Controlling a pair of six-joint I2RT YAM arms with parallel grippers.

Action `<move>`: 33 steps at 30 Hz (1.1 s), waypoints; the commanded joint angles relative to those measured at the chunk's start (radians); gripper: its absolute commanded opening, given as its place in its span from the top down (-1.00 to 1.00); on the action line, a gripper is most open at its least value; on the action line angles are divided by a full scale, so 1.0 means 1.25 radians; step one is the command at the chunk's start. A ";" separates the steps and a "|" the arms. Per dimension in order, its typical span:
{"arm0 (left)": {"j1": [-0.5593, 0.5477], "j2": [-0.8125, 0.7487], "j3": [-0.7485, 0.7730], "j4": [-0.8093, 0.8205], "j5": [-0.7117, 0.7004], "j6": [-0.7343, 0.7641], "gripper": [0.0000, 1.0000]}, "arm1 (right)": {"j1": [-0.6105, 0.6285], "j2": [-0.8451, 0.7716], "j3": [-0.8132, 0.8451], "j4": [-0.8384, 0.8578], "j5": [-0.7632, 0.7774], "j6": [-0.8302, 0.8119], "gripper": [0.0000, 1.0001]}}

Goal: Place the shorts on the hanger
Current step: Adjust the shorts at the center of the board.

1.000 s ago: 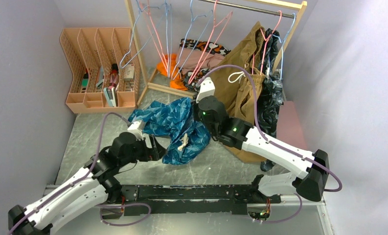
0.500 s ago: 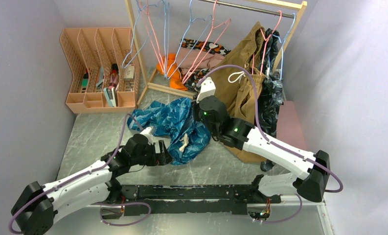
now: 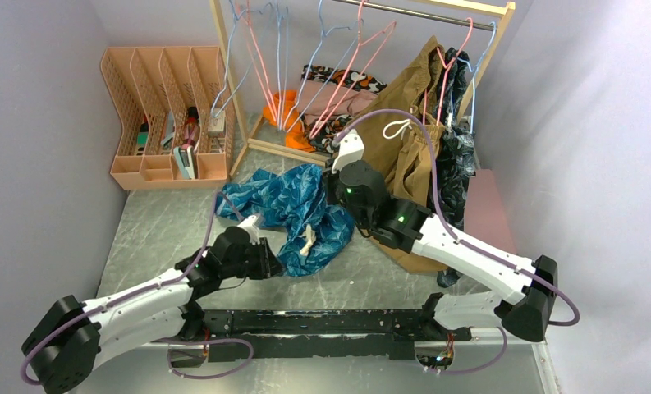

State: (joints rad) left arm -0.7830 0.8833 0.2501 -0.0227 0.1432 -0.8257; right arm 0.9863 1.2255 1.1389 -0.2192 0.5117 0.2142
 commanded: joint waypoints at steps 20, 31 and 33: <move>-0.005 -0.183 1.027 -0.722 -0.471 0.411 0.86 | -0.003 -0.026 0.443 -0.224 -0.059 0.047 1.00; -0.006 -0.040 1.347 -0.627 -0.525 0.641 0.86 | -0.004 -0.023 0.623 -0.244 -0.079 0.008 1.00; -0.007 -0.062 1.260 -0.599 -0.534 0.640 0.86 | -0.004 -0.062 0.517 -0.211 -0.065 0.019 1.00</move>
State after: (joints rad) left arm -0.7902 0.8436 1.8923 -0.8337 -0.4114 -0.1284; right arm 0.9962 1.2381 1.8942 -0.5045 0.3573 0.2642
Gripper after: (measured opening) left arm 0.090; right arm 0.018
